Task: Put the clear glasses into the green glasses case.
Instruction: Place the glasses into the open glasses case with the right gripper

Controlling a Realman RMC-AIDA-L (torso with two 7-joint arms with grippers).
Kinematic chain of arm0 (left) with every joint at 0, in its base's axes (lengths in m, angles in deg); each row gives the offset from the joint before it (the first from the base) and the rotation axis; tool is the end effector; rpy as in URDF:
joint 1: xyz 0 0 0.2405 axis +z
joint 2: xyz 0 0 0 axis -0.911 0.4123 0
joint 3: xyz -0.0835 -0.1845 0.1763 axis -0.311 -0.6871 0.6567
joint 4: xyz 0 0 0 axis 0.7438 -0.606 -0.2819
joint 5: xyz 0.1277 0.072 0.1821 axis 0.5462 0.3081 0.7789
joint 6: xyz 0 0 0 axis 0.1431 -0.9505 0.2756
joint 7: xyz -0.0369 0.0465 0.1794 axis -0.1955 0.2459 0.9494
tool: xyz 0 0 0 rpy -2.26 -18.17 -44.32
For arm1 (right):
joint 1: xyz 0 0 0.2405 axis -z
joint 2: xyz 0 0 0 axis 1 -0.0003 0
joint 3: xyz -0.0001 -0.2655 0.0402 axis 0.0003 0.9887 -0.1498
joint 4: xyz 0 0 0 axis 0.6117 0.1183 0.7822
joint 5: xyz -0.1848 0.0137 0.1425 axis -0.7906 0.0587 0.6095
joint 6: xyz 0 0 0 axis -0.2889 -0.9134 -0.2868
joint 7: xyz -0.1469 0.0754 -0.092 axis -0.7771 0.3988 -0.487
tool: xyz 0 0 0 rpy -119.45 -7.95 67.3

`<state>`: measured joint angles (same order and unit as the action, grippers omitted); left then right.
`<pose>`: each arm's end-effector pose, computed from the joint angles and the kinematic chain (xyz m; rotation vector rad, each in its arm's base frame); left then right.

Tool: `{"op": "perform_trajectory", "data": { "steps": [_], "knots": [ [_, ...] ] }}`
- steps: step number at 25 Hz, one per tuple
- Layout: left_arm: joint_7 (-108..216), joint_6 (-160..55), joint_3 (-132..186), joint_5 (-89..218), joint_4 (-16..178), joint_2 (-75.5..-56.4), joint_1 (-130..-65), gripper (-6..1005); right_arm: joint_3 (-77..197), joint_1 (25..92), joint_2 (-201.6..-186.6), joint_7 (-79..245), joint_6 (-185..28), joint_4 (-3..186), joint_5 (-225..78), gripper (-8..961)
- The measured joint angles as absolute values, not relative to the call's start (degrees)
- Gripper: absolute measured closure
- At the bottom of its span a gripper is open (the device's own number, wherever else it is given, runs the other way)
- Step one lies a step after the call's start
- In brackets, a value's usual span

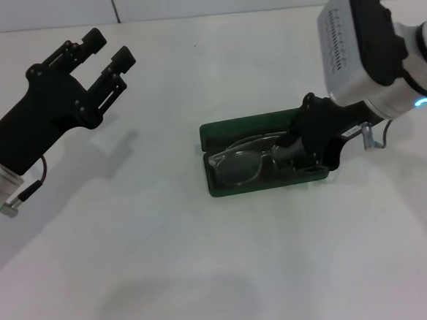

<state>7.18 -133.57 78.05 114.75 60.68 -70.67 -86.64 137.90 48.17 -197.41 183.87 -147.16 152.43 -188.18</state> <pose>-0.2664 0.3538 -0.0225 -2.1091 -0.3656 -1.2119 0.1481 0.4133 -0.0903 -2.9702 -0.1359 -0.2932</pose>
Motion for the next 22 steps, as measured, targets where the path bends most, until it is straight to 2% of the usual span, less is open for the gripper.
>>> {"op": "perform_trajectory", "data": {
  "steps": [2, 7, 22],
  "knots": [
    [7.17, -133.57, 78.24, 114.75, 60.68, -70.67, -86.65, 376, 138.89, 47.98, -197.41, 184.12, -146.32, 152.50, -188.61, 613],
    [7.14, -133.57, 78.82, 114.74, 60.68, -70.66, -86.60, 375, 142.01, 47.84, -197.41, 184.19, -143.66, 153.17, -189.07, 609],
    [7.60, -133.10, 78.90, 114.74, 60.67, -70.57, -86.15, 371, 150.46, 46.62, -197.57, 185.12, -136.17, 152.94, -191.50, 695]
  ]
}}
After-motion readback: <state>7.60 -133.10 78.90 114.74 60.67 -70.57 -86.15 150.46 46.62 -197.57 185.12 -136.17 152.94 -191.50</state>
